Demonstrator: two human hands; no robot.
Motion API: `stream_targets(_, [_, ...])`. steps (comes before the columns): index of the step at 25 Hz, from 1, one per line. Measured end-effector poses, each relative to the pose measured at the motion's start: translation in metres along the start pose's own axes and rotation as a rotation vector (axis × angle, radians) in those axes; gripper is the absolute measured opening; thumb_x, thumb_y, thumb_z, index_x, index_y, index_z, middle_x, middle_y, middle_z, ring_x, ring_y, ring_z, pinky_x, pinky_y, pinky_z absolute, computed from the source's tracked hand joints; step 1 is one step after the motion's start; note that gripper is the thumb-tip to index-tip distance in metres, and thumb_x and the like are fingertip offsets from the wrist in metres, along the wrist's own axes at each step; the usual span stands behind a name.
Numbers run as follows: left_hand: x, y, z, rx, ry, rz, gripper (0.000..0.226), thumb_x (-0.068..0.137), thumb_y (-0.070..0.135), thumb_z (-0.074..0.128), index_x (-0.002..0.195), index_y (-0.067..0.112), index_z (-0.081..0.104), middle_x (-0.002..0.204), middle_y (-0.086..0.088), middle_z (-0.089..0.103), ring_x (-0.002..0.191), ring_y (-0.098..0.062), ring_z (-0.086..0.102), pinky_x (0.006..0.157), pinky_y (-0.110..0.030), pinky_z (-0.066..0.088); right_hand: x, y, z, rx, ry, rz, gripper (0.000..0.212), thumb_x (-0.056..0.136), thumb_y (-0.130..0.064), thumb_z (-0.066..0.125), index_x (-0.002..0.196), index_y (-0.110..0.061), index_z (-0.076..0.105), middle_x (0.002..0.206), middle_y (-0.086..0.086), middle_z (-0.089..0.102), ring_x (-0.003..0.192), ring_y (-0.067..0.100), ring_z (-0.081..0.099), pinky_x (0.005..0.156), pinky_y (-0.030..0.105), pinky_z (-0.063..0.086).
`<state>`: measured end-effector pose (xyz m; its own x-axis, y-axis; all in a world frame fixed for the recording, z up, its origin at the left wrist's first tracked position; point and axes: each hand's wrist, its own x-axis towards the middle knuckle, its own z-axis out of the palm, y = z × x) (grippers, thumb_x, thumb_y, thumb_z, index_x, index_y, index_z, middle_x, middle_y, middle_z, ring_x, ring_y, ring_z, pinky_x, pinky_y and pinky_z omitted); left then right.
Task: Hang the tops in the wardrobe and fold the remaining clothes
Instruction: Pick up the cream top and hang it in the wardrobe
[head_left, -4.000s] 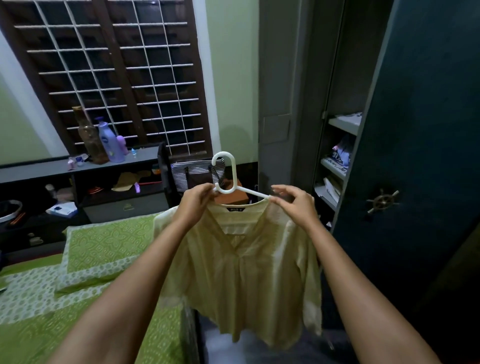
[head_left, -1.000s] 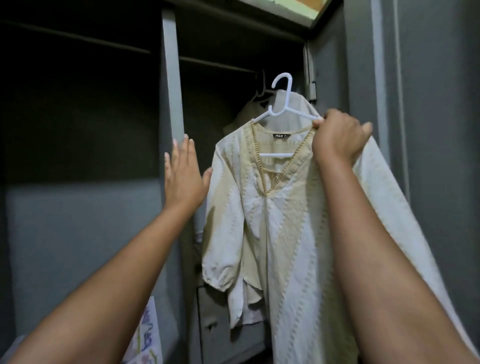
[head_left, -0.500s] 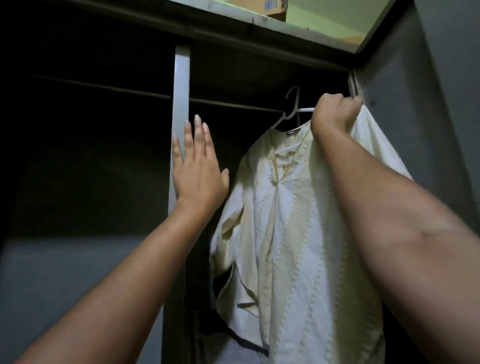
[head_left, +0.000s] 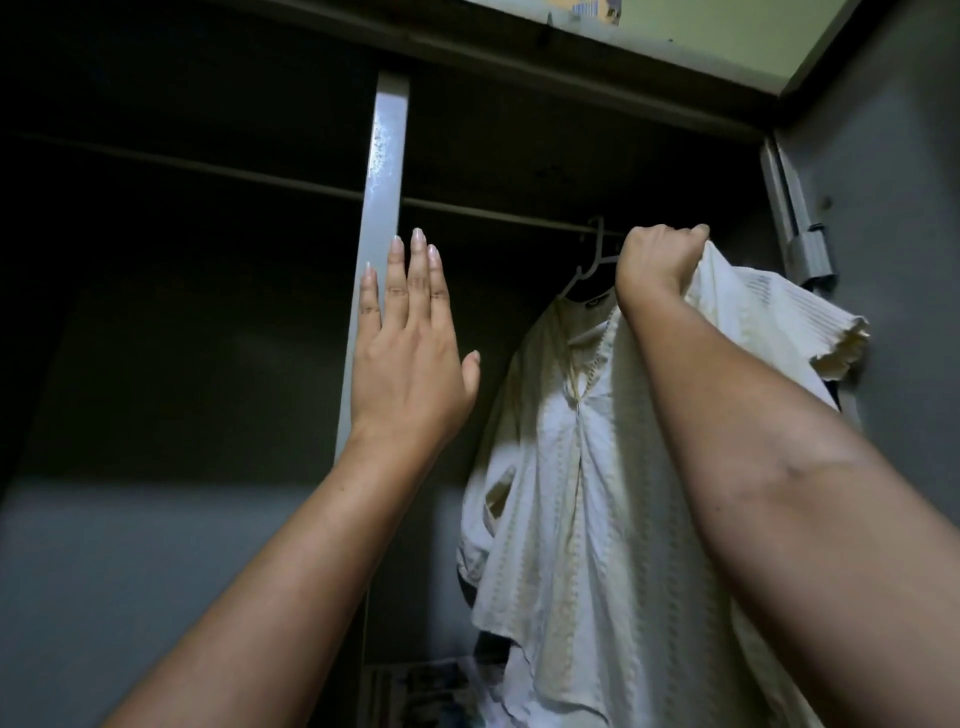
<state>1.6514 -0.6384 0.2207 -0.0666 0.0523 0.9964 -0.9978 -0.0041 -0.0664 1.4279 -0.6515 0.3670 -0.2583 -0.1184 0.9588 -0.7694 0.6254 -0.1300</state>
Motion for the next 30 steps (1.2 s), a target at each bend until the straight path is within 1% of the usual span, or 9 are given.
stream_targets(5, [-0.003, 0.001, 0.001, -0.006, -0.004, 0.017, 0.09, 0.092, 0.053, 0.037, 0.149, -0.001, -0.006, 0.159, -0.018, -0.007, 0.148, -0.028, -0.005, 0.119, -0.049, 0.007, -0.02, 0.005, 0.018, -0.058, 0.025, -0.016, 0.025, 0.088, -0.013, 0.049, 0.11, -0.011, 0.061, 0.104, 0.009, 0.06, 0.099, 0.026, 0.055, 0.093, 0.036, 0.035])
stream_targets(8, [-0.006, 0.0, -0.002, -0.034, -0.008, 0.038, 0.09, 0.091, 0.052, 0.039, 0.15, -0.002, -0.003, 0.159, -0.018, -0.005, 0.148, -0.029, -0.003, 0.119, -0.049, 0.008, -0.057, 0.005, 0.045, -0.163, 0.081, -0.118, 0.062, 0.089, -0.017, 0.027, 0.148, -0.002, 0.017, 0.148, 0.018, 0.029, 0.139, 0.032, 0.024, 0.113, 0.046, 0.008])
stream_targets(10, [-0.015, 0.0, -0.006, -0.03, -0.024, 0.051, 0.09, 0.091, 0.051, 0.039, 0.15, -0.002, -0.002, 0.159, -0.018, -0.006, 0.147, -0.029, -0.004, 0.119, -0.049, 0.007, -0.107, 0.007, 0.063, -0.222, 0.023, -0.22, 0.069, 0.086, -0.017, 0.014, 0.15, -0.002, -0.008, 0.158, 0.017, -0.003, 0.146, 0.033, -0.004, 0.111, 0.051, -0.011])
stream_targets(12, [-0.031, 0.002, -0.01, -0.002, -0.059, 0.078, 0.089, 0.09, 0.05, 0.039, 0.15, -0.003, -0.001, 0.159, -0.018, -0.006, 0.147, -0.029, -0.005, 0.119, -0.049, 0.004, -0.176, 0.013, 0.086, -0.221, -0.205, -0.303, 0.064, 0.092, -0.018, 0.014, 0.151, -0.005, -0.007, 0.158, 0.018, -0.008, 0.146, 0.034, -0.01, 0.114, 0.054, -0.013])
stream_targets(16, [-0.068, -0.003, -0.018, 0.029, -0.162, 0.176, 0.086, 0.09, 0.048, 0.038, 0.15, -0.002, 0.004, 0.159, -0.017, -0.005, 0.147, -0.029, -0.006, 0.12, -0.047, -0.001, -0.309, 0.028, 0.098, 0.049, -1.091, -0.355, 0.067, 0.097, -0.055, 0.032, 0.148, -0.013, 0.027, 0.155, 0.009, 0.025, 0.146, 0.028, 0.013, 0.112, 0.059, -0.009])
stream_targets(18, [-0.08, -0.006, -0.026, -0.087, -0.217, 0.188, 0.087, 0.088, 0.049, 0.04, 0.151, 0.0, 0.005, 0.16, -0.015, -0.004, 0.147, -0.028, -0.007, 0.119, -0.045, -0.003, -0.335, 0.031, 0.08, 0.298, -1.32, -0.245, 0.069, 0.094, -0.061, 0.035, 0.142, -0.012, 0.041, 0.15, 0.009, 0.038, 0.14, 0.027, 0.029, 0.115, 0.054, 0.005])
stream_targets(21, [-0.11, -0.007, -0.048, -0.54, -0.329, 0.138, 0.082, 0.091, 0.049, 0.041, 0.153, 0.008, 0.006, 0.161, -0.007, -0.004, 0.147, -0.022, -0.011, 0.12, -0.039, -0.005, -0.35, 0.041, 0.04, 0.832, -1.242, 0.052, 0.07, 0.096, -0.056, 0.036, 0.144, -0.005, 0.038, 0.15, 0.014, 0.037, 0.137, 0.029, 0.036, 0.114, 0.041, 0.025])
stream_targets(25, [-0.204, -0.024, -0.082, -1.048, -0.572, 0.116, 0.074, 0.096, 0.04, 0.048, 0.153, 0.023, 0.004, 0.157, 0.016, -0.005, 0.145, -0.006, -0.009, 0.117, -0.034, 0.012, -0.379, 0.064, -0.016, 1.031, -1.238, 0.295, 0.078, 0.096, -0.06, 0.027, 0.148, -0.002, 0.027, 0.155, 0.013, 0.025, 0.143, 0.028, 0.025, 0.117, 0.043, 0.019])
stream_targets(30, [-0.272, -0.039, -0.13, -1.376, -0.912, -0.313, 0.064, 0.095, 0.037, 0.055, 0.15, 0.027, 0.025, 0.151, 0.002, 0.034, 0.138, -0.017, 0.035, 0.109, -0.03, 0.03, -0.432, 0.095, -0.081, 1.199, -1.205, 0.461, 0.072, 0.098, -0.056, 0.029, 0.15, -0.008, 0.022, 0.157, 0.004, 0.02, 0.145, 0.02, 0.017, 0.116, 0.035, 0.014])
